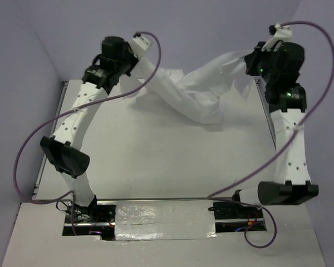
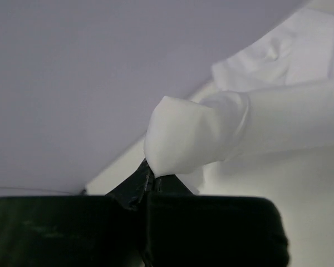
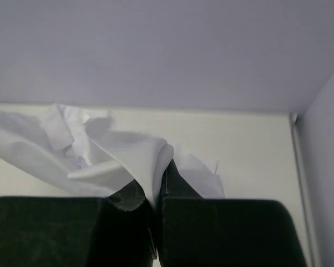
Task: Fold and stack the long sleeve shirts
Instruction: Flatten the shirt out
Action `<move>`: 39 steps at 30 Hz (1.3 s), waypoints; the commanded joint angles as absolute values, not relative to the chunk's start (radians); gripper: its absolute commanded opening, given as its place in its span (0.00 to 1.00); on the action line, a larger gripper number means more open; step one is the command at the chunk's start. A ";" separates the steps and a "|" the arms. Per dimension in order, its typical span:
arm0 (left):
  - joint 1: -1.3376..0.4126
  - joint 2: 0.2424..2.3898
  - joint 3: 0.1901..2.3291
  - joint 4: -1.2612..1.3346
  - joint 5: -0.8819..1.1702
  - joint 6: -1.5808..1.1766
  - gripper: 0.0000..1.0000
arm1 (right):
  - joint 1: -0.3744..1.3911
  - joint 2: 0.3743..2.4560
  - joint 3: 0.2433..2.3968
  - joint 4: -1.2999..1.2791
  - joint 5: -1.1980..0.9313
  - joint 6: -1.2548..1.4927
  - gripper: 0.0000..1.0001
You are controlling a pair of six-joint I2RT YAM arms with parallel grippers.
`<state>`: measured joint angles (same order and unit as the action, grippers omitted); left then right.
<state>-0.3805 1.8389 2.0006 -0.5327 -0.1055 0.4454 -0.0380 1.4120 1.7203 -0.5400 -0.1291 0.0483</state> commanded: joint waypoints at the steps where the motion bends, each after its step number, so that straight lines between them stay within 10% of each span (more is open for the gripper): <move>1: -0.339 1.718 2.180 -0.563 -0.173 0.472 0.00 | -0.038 1.281 1.887 -0.543 -0.219 0.009 0.00; 18: -0.290 1.566 2.507 -0.426 -0.506 0.742 0.00 | -0.040 1.040 2.131 -0.374 -0.407 0.040 0.00; 25: -0.172 1.581 2.402 -0.351 -0.467 0.740 0.00 | 0.045 1.039 1.729 -0.064 -0.656 0.399 0.00; 32: -0.123 1.804 2.336 -0.219 -0.254 0.548 0.01 | 0.342 1.019 1.418 -0.089 -0.446 0.248 0.00; 34: -0.132 1.931 2.361 -0.213 -0.212 0.506 0.14 | 0.344 1.012 1.332 -0.074 -0.352 0.297 0.00; 35: -0.138 1.981 2.391 -0.219 -0.197 0.485 0.53 | 0.342 1.012 1.224 -0.058 -0.322 0.317 0.00; 38: -0.152 2.205 2.488 -0.323 -0.196 0.491 0.99 | 0.348 1.043 1.062 -0.043 -0.242 0.420 0.00; 39: -0.153 2.289 2.505 -0.363 -0.233 0.489 0.99 | 0.348 1.055 1.036 -0.046 -0.241 0.442 0.00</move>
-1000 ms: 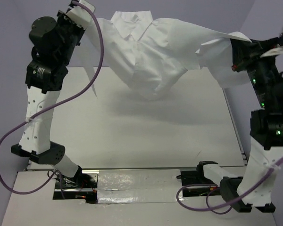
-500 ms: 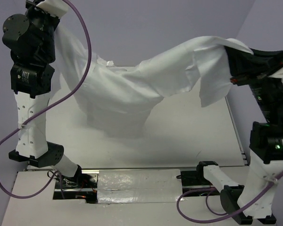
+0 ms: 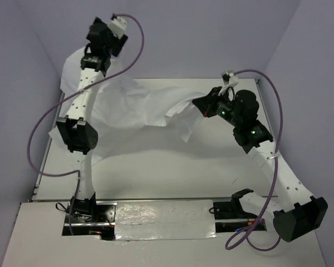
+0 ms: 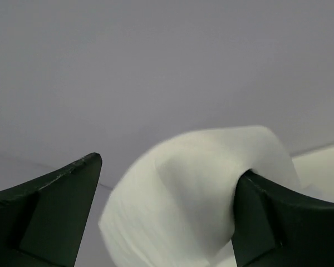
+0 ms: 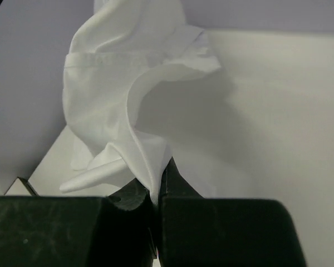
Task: Fold and stack the long sleeve shirts
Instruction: Flatten the shirt out
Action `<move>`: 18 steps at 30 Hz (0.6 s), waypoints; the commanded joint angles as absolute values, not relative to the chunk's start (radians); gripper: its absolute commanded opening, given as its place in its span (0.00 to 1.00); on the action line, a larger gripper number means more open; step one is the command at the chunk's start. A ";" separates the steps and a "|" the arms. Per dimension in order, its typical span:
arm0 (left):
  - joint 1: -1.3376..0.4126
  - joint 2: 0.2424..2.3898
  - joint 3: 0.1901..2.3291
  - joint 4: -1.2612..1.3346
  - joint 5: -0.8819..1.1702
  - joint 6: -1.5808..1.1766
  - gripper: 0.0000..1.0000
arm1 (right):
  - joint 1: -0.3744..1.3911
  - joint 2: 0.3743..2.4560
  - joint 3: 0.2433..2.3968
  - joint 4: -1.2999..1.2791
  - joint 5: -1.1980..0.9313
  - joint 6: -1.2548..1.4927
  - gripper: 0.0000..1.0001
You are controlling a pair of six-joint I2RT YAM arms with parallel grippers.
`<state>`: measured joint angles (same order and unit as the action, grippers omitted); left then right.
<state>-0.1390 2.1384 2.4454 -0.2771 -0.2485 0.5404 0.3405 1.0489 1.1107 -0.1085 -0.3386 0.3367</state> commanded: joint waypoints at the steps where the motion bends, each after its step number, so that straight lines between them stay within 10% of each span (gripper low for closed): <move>1: -0.152 2.310 2.510 -0.443 -0.250 0.465 0.99 | 0.351 1.074 1.010 -0.048 -0.232 0.458 0.00; 9: -0.031 1.891 2.085 -0.535 0.127 0.348 0.99 | 0.364 1.161 0.841 0.038 -0.233 0.534 0.00; 18: 0.129 1.329 1.411 -0.931 0.241 1.013 0.93 | 0.357 1.232 0.887 0.043 -0.247 0.502 0.00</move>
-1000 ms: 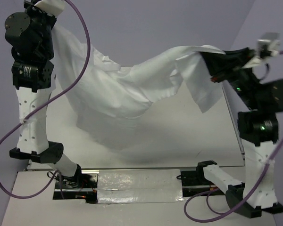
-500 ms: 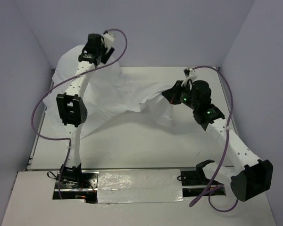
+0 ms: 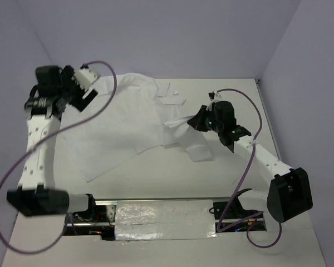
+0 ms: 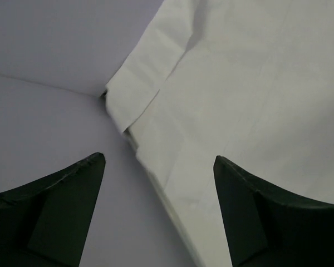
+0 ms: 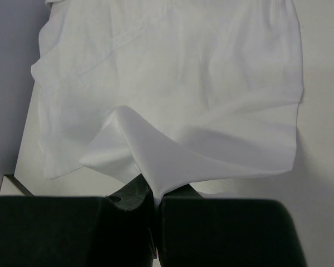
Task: Fold and stack the long sleeve shirts
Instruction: Flatten the shirt out
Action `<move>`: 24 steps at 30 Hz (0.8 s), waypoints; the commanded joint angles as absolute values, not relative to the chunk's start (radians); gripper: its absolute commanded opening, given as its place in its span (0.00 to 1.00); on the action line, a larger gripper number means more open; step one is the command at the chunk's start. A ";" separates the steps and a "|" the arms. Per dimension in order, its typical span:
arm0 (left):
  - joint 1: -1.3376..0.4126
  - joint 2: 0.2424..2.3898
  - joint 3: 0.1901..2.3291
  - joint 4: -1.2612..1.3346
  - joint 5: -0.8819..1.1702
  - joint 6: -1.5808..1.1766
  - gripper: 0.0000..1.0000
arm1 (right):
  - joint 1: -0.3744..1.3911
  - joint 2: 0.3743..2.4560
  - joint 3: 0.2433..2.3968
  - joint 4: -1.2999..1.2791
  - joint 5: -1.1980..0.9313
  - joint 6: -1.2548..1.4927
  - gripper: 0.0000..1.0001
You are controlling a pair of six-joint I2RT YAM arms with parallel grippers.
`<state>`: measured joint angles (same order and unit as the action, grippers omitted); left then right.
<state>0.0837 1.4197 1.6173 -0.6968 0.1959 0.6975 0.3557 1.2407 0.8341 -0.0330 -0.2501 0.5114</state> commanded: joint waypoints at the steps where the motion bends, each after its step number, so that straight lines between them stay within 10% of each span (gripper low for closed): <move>1: 0.139 1.301 1.261 -0.957 0.186 1.123 0.90 | 0.353 1.232 0.893 0.040 -0.247 0.494 0.00; 19: 0.018 1.149 0.482 -0.557 -0.125 0.940 0.96 | 0.344 1.221 0.874 0.035 -0.233 0.474 0.00; 24: 0.020 1.180 0.502 -0.535 -0.058 0.927 0.75 | 0.327 1.206 0.853 0.015 -0.235 0.471 0.00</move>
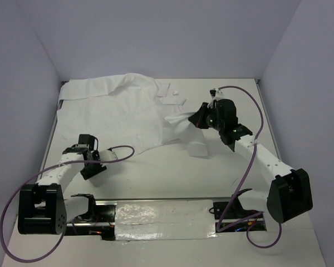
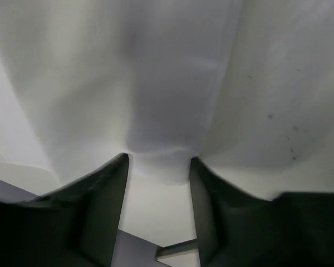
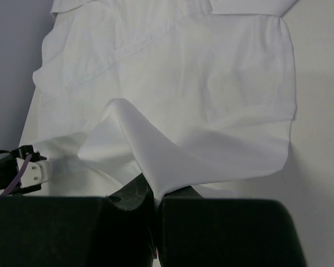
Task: Fold and stack the long sleeve shirts
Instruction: Flatten the shirt out
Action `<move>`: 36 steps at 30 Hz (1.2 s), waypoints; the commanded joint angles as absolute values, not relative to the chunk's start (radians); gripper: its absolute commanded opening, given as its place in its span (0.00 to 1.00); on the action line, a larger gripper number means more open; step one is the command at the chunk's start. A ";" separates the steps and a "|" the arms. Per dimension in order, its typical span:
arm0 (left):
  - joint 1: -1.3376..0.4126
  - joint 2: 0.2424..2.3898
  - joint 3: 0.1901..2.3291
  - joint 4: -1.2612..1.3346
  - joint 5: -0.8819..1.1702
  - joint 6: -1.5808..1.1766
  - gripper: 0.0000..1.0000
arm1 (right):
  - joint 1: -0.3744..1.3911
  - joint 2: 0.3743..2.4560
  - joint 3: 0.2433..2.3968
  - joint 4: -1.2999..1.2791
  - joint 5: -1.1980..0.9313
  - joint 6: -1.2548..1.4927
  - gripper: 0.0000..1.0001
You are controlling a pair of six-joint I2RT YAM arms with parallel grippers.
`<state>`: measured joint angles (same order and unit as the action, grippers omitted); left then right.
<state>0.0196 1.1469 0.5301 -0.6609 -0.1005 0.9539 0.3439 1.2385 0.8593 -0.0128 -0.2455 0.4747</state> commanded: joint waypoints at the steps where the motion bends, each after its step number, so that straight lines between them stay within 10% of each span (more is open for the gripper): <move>1: 0.018 1.186 0.502 -0.526 -0.052 0.930 0.56 | 0.319 1.203 0.842 0.018 -0.239 0.480 0.00; 3: 0.018 1.221 0.503 -0.461 -0.080 0.893 0.00 | 0.287 1.198 0.824 0.021 -0.255 0.492 0.00; 14: 0.028 1.415 0.937 -0.316 -0.049 0.612 0.00 | 0.189 1.357 0.964 -0.035 -0.274 0.388 0.00; 23: 0.028 1.810 2.211 -0.351 0.038 0.390 0.00 | 0.020 1.678 2.246 -0.339 -0.304 0.256 0.00; 28: 0.012 1.888 2.398 -0.330 0.155 0.434 0.00 | 0.020 1.551 2.154 -0.223 -0.313 0.186 0.00; 36: 0.011 1.671 1.995 -0.317 0.244 0.627 0.00 | 0.020 1.234 1.683 -0.206 -0.247 0.107 0.00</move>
